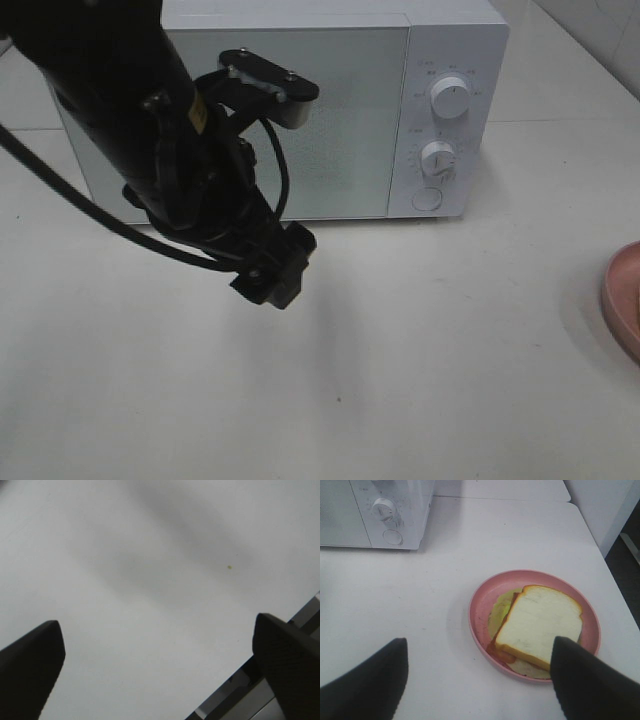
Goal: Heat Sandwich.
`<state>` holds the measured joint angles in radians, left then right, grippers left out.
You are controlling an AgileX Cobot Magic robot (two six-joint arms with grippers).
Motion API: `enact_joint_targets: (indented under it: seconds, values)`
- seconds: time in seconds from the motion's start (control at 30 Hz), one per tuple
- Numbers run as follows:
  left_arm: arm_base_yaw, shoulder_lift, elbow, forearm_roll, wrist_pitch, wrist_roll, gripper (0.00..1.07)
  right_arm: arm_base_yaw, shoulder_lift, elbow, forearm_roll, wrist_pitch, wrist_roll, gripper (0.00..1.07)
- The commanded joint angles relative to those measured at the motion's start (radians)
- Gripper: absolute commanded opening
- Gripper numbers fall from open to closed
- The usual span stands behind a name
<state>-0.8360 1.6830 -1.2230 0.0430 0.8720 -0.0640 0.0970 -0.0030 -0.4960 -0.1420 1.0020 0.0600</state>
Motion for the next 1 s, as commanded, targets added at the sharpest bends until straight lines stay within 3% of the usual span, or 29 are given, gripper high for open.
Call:
enact_joint_targets:
  seconds: [0.03,0.13,0.27,0.33,0.37,0.43,0.67,0.83,1.0]
  values:
    - [0.047,-0.021,0.003,0.045,0.056,-0.057,0.98,-0.007,-0.029,0.003,-0.004,-0.007,0.003,0.75]
    - [0.118,-0.04,0.012,0.008,0.076,-0.049,0.98,-0.007,-0.029,0.003,-0.004,-0.007,0.003,0.75]
    - [0.244,-0.1,0.082,-0.069,0.069,0.032,0.98,-0.007,-0.029,0.003,-0.004,-0.007,0.003,0.75]
    - [0.273,-0.118,0.104,-0.079,0.062,0.041,0.98,-0.007,-0.029,0.003,-0.004,-0.007,0.003,0.75]
    - [0.331,-0.157,0.147,-0.098,0.051,0.064,0.98,-0.007,-0.029,0.003,-0.004,-0.007,0.003,0.75]
    - [0.354,-0.175,0.172,-0.104,0.045,0.064,0.98,-0.007,-0.029,0.003,-0.004,-0.007,0.003,0.75]
    - [0.568,-0.359,0.337,-0.107,0.017,0.064,0.98,-0.007,-0.029,0.003,-0.004,-0.007,0.002,0.75]
    - [0.672,-0.48,0.42,-0.108,0.033,0.054,0.98,-0.007,-0.029,0.003,-0.004,-0.007,0.002,0.75]
    - [0.698,-0.619,0.5,-0.102,0.069,0.054,0.98,-0.007,-0.029,0.003,-0.004,-0.007,0.002,0.75]
